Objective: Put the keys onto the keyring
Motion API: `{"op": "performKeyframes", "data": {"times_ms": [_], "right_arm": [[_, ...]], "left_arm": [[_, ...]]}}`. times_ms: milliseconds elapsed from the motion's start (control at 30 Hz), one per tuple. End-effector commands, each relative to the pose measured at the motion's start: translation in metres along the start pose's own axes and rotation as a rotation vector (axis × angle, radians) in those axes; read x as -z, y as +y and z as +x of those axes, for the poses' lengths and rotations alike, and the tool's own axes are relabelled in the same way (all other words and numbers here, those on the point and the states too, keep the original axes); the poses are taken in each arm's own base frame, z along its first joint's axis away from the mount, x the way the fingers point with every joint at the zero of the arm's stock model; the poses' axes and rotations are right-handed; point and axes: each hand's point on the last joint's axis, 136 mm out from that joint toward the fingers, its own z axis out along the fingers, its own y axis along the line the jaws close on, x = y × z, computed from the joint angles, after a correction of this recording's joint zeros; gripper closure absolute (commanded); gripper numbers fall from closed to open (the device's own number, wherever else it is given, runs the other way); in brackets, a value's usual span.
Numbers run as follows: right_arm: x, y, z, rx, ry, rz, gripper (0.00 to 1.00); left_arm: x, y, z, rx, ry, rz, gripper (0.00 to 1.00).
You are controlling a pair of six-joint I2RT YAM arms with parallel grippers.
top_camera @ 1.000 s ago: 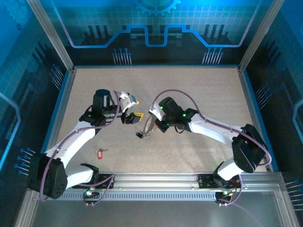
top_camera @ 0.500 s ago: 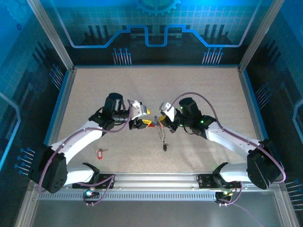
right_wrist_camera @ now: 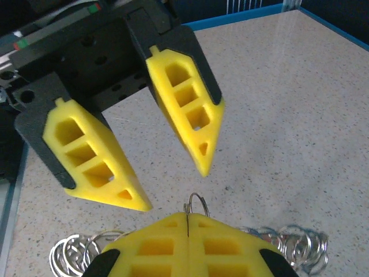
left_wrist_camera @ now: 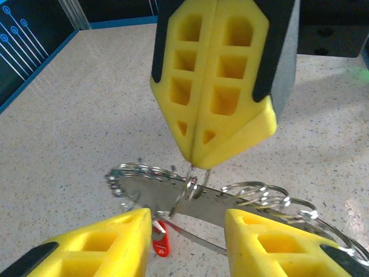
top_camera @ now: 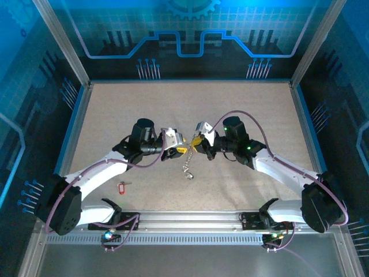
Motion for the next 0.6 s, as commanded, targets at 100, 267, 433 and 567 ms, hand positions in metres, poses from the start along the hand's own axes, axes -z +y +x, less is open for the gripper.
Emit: {"op": "performKeyframes", "data": {"times_ms": [100, 267, 433, 567], "right_arm": [[-0.002, 0.005, -0.016, 0.038, -0.038, -0.060, 1.00], [-0.009, 0.011, -0.012, 0.058, -0.005, -0.079, 1.00], [-0.014, 0.013, -0.008, 0.086, 0.018, -0.080, 1.00], [-0.017, 0.015, -0.005, 0.104, 0.038, -0.082, 1.00]], "left_arm": [[-0.005, -0.002, 0.001, -0.033, 0.001, -0.001, 0.60], [-0.007, -0.008, -0.002, -0.038, -0.011, 0.036, 0.60], [-0.009, -0.019, 0.004, -0.012, 0.019, 0.107, 0.61], [-0.012, -0.021, 0.009, 0.003, 0.029, 0.124, 0.68]]}}
